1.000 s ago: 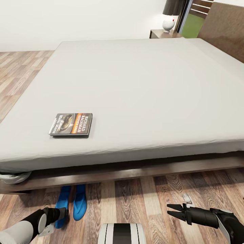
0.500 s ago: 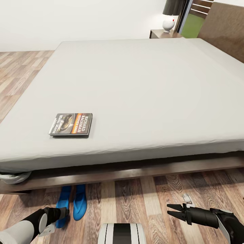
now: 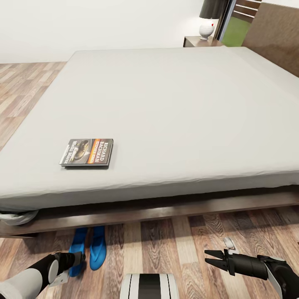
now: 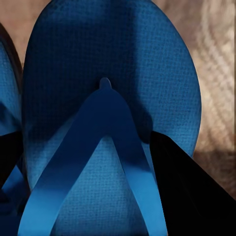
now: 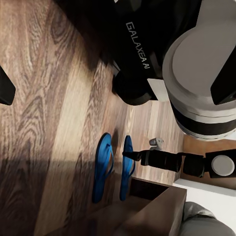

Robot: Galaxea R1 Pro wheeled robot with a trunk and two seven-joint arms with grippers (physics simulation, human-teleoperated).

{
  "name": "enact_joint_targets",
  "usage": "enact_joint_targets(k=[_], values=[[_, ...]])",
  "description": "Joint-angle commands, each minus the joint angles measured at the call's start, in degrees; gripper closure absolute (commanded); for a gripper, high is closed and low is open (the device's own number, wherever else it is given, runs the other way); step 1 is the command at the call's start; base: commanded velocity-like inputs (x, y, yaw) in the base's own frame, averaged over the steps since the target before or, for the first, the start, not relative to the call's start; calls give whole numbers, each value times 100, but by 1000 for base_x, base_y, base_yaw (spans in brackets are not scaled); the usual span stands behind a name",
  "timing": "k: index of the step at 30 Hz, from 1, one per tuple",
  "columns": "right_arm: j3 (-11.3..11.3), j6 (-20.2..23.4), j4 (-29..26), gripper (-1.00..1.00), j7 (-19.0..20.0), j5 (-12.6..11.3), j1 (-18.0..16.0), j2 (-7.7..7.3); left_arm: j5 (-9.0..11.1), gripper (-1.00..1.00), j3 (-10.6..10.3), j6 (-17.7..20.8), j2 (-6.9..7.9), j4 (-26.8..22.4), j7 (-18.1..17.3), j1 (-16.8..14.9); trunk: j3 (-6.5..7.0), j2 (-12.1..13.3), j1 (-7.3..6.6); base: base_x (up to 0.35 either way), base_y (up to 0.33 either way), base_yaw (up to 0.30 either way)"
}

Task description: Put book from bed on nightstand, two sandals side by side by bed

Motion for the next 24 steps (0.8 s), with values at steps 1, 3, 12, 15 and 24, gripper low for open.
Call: enact_joint_targets(k=[1,3,12,15,24], values=[[-1,60,0,-100,20,-6,-1,0,-28,100,8,-35,3,-19,-34,1,-4,-1,-1,0,0,0],[-2,60,1,-100,20,-5,-1,0,-28,100,9,-33,3,-22,-38,2,-4,-1,-1,0,0,0],[-2,60,1,-100,20,-6,-1,0,-28,100,10,-31,3,-20,-35,0,-4,-1,-1,0,0,0],[-2,60,0,-100,20,-5,-1,0,-28,100,10,-31,3,-19,-34,2,-4,-1,-1,37,0,0],[-2,60,-1,-100,20,-8,-1,0,-28,100,10,-31,3,-19,-34,3,-4,-1,-1,41,0,0]])
